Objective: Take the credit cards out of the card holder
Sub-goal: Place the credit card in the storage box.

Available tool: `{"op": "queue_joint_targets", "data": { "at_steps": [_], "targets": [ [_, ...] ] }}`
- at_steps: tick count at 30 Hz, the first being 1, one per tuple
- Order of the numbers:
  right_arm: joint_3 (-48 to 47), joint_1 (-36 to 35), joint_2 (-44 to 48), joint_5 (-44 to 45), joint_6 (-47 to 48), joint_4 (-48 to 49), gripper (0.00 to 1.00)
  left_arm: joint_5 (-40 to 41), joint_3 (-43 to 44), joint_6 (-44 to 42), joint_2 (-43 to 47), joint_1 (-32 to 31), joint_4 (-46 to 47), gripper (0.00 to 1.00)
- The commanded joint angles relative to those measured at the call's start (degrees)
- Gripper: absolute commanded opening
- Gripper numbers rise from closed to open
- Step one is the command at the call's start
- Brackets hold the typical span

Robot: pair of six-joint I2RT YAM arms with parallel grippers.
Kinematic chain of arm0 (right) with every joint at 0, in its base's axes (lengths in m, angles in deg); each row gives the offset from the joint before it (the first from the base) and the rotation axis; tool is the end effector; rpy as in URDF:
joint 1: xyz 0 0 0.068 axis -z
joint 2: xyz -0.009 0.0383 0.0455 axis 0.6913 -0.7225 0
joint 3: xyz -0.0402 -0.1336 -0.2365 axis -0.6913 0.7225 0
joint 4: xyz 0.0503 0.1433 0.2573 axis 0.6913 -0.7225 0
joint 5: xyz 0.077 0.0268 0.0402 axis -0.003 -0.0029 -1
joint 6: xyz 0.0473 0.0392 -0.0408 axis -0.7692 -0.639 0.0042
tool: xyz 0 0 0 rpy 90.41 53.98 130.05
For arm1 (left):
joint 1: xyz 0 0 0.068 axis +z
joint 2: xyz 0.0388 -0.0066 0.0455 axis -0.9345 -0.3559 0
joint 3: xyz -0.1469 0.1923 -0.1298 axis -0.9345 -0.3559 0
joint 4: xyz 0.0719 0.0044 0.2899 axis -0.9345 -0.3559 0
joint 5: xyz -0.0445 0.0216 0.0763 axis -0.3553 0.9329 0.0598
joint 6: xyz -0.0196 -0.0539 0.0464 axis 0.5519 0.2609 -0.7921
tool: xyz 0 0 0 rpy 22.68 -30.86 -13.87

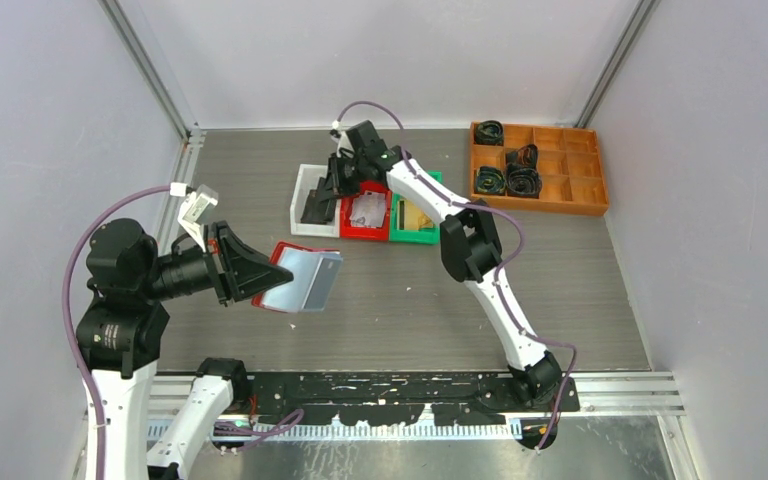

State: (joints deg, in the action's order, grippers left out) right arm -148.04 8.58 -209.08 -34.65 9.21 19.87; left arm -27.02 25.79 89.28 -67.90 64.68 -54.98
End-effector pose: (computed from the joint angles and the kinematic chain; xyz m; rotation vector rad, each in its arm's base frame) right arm 0.4945 0.3867 0.1832 -0.4773 2.4079 1.1382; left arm 0.1169 -0.0650 0.4619 0.5301 1.7701 -1.3584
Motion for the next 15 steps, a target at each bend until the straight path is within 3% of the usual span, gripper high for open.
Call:
{"op": "queue_joint_targets", "data": {
  "at_steps": [1, 5, 15],
  "targets": [
    [-3.67, -1.27, -0.79, 1.45, 1.86, 2.71, 0.07, -0.95, 0.25, -1.1, 0.85, 0.17, 1.15, 0.0],
    [-4.61, -1.48, -2.4, 1.56, 1.6, 2.31, 0.14, -1.49, 0.25, -1.51, 1.14, 0.25, 0.59, 0.0],
    [-5.6, -2.9, 1.62, 10.89, 8.04, -2.6, 0.58, -2.0, 0.73, -1.89, 0.88, 0.25, 0.61, 0.0]
  ]
}}
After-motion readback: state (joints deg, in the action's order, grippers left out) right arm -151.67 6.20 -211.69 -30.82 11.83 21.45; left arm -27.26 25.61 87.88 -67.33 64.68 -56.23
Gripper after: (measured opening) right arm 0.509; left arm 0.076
